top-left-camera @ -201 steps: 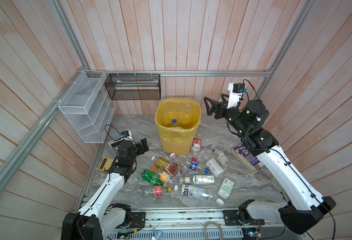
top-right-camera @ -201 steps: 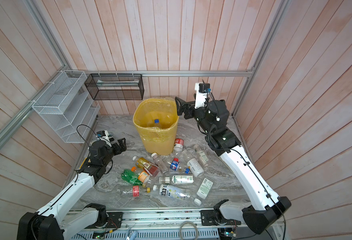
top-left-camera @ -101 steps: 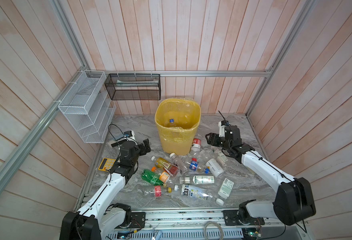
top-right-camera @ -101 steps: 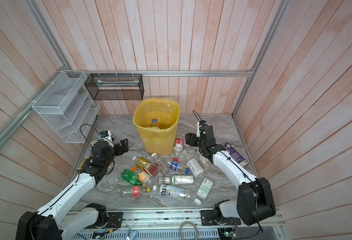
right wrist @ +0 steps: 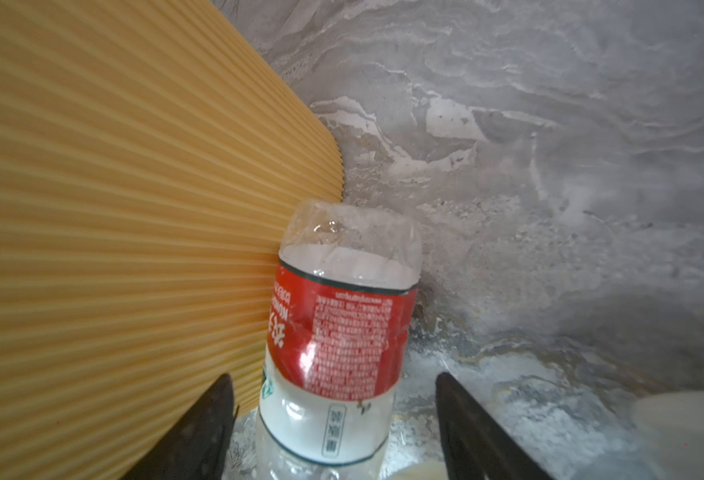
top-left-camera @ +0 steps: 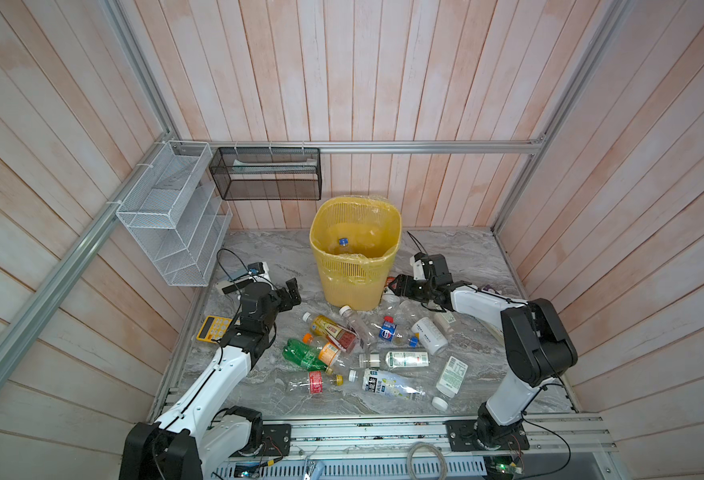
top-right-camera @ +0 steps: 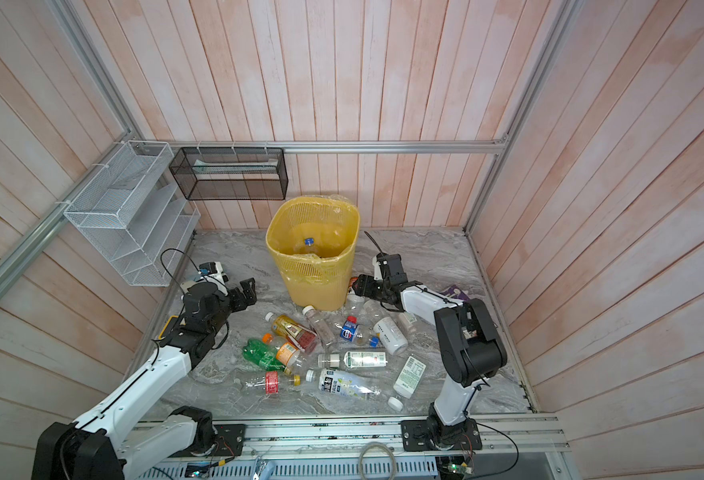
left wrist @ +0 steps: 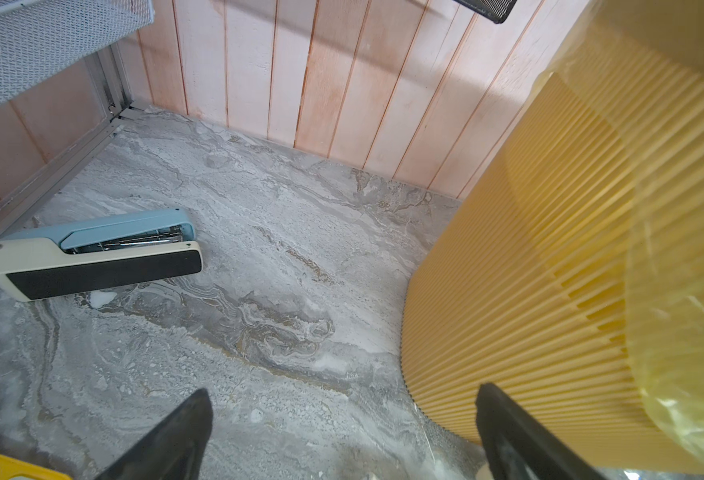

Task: Throw the plastic bottles in the bin
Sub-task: 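Lower the right gripper onto the red-labelled bottle beside the bin, then lift the red-labelled bottle with the right gripper and drop it into the bin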

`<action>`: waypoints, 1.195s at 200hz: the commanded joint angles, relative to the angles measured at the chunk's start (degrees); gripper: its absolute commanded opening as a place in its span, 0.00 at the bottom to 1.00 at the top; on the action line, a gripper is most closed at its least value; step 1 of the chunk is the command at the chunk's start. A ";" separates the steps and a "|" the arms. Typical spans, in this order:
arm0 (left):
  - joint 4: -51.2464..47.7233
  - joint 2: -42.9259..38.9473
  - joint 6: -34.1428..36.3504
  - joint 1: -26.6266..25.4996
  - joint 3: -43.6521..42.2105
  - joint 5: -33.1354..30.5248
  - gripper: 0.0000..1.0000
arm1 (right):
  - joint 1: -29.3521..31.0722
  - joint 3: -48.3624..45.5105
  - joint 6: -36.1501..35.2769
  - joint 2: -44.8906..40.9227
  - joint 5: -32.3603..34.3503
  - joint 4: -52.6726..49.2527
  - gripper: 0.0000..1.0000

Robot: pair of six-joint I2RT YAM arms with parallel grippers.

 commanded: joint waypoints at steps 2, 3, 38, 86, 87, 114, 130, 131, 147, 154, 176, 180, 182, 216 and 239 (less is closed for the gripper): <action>-0.69 -0.28 1.08 -0.31 -0.77 -0.92 1.00 | 0.37 2.81 0.26 3.01 -1.91 0.55 0.76; -0.68 -0.33 1.13 -0.27 -0.77 -0.97 1.00 | 0.38 2.90 0.25 3.11 -1.94 0.52 0.76; -1.35 -0.66 1.26 -0.28 -0.95 -1.72 1.00 | 0.69 5.19 0.22 7.01 -2.69 -0.21 0.76; -1.86 -1.16 1.29 -0.26 -1.19 -1.98 1.00 | 0.74 7.82 1.00 9.32 -2.42 0.15 0.71; -1.89 -1.21 1.28 -0.25 -1.20 -1.98 1.00 | 0.74 7.82 1.06 9.30 -2.41 0.15 0.70; -1.91 -1.51 1.19 -0.29 -1.35 -2.25 1.00 | 0.50 7.93 2.79 7.78 -2.69 2.22 0.58; -2.08 -1.60 1.08 -0.29 -1.36 -2.45 1.00 | 0.06 7.09 4.18 5.45 -3.09 4.55 0.57; -2.09 -1.60 1.08 -0.30 -1.37 -2.48 1.00 | 0.00 7.02 4.28 5.25 -3.10 4.68 0.56; -2.11 -1.92 0.81 -0.31 -1.41 -2.48 1.00 | -0.94 5.88 5.49 1.51 -2.72 6.63 0.55; -2.17 -2.02 0.73 -0.26 -1.40 -2.51 1.00 | -1.27 5.23 5.77 -0.70 -2.07 7.43 0.54; -1.83 -2.40 0.13 -0.27 -1.75 -2.69 1.00 | -3.34 3.19 5.53 -9.35 1.05 7.97 0.54; -1.74 -2.58 -0.04 -0.24 -1.88 -2.69 1.00 | -3.82 2.60 5.60 -10.82 1.75 8.17 0.53; -1.63 -2.66 -0.14 -0.26 -1.88 -2.69 1.00 | -4.07 2.34 5.60 -12.10 2.08 8.22 0.53; -0.42 -4.22 -1.10 -0.32 -2.45 -3.00 1.00 | -8.51 -2.36 4.57 -31.42 10.63 10.85 0.54; -0.07 -5.09 -1.03 -0.25 -2.20 -2.90 1.00 | -9.15 -0.28 1.82 -39.95 16.20 11.09 0.54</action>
